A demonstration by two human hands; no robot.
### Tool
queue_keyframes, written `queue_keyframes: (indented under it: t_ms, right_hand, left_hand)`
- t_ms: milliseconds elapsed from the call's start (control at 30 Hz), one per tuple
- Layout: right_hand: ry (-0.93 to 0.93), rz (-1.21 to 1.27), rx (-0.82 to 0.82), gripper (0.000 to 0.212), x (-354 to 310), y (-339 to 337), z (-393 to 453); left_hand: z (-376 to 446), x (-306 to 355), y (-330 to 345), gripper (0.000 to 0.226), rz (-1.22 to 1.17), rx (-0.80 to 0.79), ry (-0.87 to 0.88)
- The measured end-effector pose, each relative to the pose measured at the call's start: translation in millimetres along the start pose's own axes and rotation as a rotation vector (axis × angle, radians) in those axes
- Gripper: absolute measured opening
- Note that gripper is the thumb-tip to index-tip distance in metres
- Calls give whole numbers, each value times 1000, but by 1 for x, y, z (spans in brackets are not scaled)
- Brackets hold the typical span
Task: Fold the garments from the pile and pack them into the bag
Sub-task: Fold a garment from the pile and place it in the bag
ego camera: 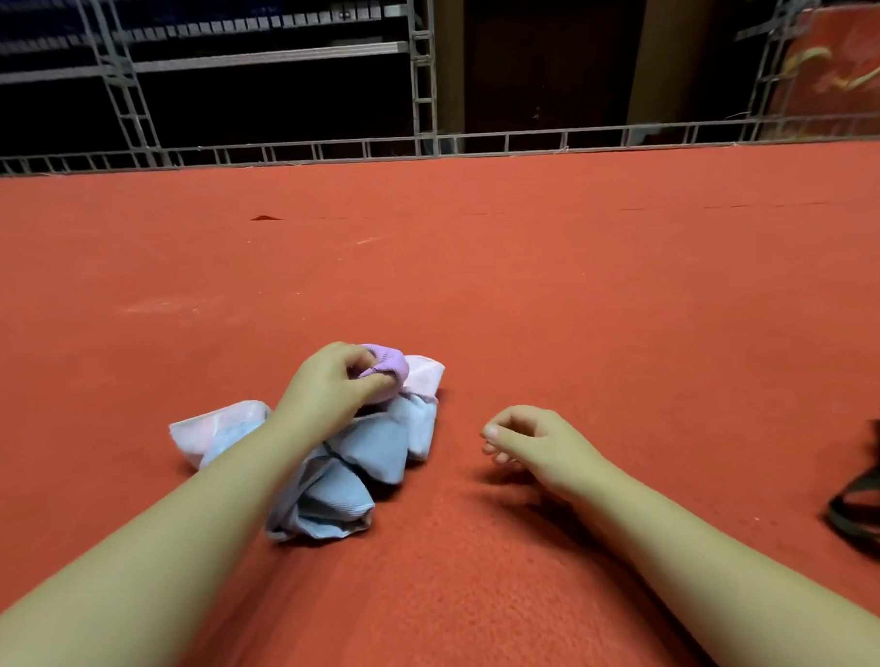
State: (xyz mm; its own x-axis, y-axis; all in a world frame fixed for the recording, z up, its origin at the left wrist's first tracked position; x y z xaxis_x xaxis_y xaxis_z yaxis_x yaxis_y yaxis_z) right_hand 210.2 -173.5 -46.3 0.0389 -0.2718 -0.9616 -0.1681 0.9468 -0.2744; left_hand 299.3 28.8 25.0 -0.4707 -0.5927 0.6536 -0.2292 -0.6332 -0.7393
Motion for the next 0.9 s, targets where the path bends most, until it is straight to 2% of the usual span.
queue_keyframes:
  t_ms: [100, 200, 300, 400, 500, 600, 700, 767, 800, 900]
  right_hand:
    - [-122, 40, 186, 18, -13, -21, -5]
    - [-97, 336, 179, 39, -13, -24, -6]
    - [-127, 508, 157, 55, -11, -24, -4]
    - [-224, 480, 281, 46, -11, -37, -7]
    - [-186, 409, 467, 42, -6, -58, -19]
    - [-189, 491, 598, 25, 7, -81, -26]
    - [-177, 619, 493, 25, 16, -80, -24]
    - [-188, 674, 368, 36, 19, -71, -24]
    - [-193, 630, 321, 40, 21, -69, -25]
    - [-92, 234, 258, 35, 30, -63, -24]
  left_hand:
    - [3, 24, 5, 17, -184, 86, 20]
    - [7, 53, 23, 15, -293, 69, 28]
    - [8, 80, 48, 16, -479, -27, 56]
    - [12, 100, 78, 4, -665, -153, 128]
    - [12, 108, 105, 34, -785, -221, 225]
    - [12, 105, 126, 72, -715, -132, 308]
    - [9, 107, 135, 72, -452, -65, 418]
    - [11, 99, 140, 70, -420, -93, 394]
    - [13, 92, 144, 71, -420, -123, 362]
    - [16, 68, 153, 77, -269, -162, 208]
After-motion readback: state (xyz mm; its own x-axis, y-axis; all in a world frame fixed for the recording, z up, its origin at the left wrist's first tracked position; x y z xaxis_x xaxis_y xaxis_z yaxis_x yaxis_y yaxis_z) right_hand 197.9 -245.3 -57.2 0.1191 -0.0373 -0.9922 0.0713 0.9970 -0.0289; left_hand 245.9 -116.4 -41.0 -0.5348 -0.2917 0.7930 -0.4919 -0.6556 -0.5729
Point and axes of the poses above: each hand's wrist, its own z-axis towards the middle knuckle, its own y-axis out of the palm, x = y × z, the point moved 6 cm from there along z, towards the middle knuckle, and after that the axes turned 13 degrees about -x, right-handed, at the moved point
